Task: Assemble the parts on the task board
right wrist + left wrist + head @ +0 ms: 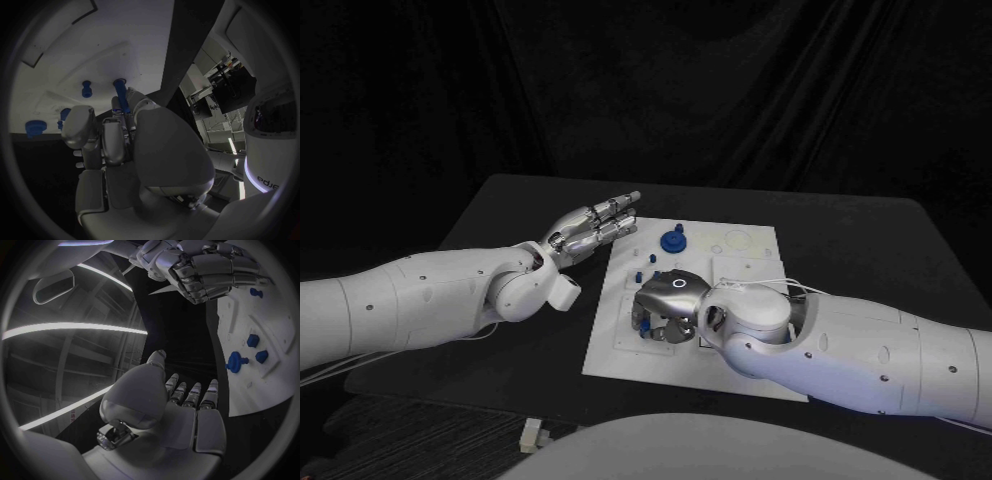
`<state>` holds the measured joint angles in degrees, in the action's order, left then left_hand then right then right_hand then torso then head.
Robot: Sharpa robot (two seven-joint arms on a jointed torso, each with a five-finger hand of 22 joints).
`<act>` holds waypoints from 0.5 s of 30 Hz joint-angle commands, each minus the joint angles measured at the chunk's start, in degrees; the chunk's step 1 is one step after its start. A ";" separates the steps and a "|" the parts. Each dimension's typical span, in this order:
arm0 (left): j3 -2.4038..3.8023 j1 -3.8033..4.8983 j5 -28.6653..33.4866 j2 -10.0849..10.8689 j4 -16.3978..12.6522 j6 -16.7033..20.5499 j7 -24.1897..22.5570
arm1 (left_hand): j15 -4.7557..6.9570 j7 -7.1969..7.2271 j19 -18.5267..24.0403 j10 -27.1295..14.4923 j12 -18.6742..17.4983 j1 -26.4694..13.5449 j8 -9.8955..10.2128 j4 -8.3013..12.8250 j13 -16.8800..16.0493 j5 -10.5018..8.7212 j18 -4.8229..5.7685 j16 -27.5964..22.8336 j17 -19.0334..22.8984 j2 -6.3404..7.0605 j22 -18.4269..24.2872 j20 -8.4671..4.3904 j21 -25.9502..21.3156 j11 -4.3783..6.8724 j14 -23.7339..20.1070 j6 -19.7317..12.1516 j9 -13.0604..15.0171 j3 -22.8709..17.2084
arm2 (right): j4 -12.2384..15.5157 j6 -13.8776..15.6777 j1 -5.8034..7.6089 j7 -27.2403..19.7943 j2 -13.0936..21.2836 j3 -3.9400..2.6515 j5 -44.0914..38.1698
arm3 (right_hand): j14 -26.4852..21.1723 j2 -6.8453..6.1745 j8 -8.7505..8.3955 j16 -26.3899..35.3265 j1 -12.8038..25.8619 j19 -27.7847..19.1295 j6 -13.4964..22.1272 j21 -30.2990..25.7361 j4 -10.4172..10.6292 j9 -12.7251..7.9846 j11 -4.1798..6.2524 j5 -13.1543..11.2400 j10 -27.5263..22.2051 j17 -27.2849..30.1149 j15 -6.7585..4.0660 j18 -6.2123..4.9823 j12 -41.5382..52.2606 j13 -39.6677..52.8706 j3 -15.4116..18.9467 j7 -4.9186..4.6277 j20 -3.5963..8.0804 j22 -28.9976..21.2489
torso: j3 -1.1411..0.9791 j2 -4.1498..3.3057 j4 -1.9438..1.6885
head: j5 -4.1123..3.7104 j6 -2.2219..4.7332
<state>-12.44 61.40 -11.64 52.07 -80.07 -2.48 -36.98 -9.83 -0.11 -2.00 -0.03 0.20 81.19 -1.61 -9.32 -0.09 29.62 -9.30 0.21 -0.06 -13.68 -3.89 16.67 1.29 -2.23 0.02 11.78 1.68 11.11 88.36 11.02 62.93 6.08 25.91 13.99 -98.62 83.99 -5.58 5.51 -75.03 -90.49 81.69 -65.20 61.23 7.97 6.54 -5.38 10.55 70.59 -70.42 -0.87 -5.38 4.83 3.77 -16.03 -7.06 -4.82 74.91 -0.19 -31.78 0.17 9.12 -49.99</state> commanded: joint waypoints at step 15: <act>0.05 -0.17 0.32 -0.22 0.09 -0.94 -0.26 | -0.53 -0.13 -0.28 0.03 -0.20 -0.10 -0.16 -0.09 0.09 0.01 -0.53 -0.21 0.06 -0.60 -0.09 0.13 0.06 -0.20 -0.02 -0.24 0.02 -0.12 | -0.19 -2.62 -0.52 1.63 0.15 0.20 -0.39 | 1.07 -1.18 -1.85 0.85 1.33 -0.57 2.69 -1.43 1.04 -0.66 1.09 -1.55 -0.12 0.61 0.43 0.01 -1.19 -0.08 -0.06 -0.96 -0.34 7.81 | 0.00 -0.02 0.01 | 0.06 -0.01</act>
<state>-12.44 61.32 -11.64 51.97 -79.92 -2.67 -36.71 -9.83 -0.11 -2.00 -0.03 0.20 81.19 -1.61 -9.32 -0.10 29.62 -9.30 0.21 -0.08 -13.68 -3.89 16.67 1.29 -2.23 0.02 11.78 1.68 11.11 88.21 10.24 62.70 6.56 26.04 14.03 -98.68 84.03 -6.50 3.81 -74.34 -89.57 81.36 -62.72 59.95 8.88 5.94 -4.65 9.19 70.24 -69.91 -0.76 -5.38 3.87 3.86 -16.10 -7.96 -5.15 74.92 -0.19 -31.78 0.18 9.17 -49.99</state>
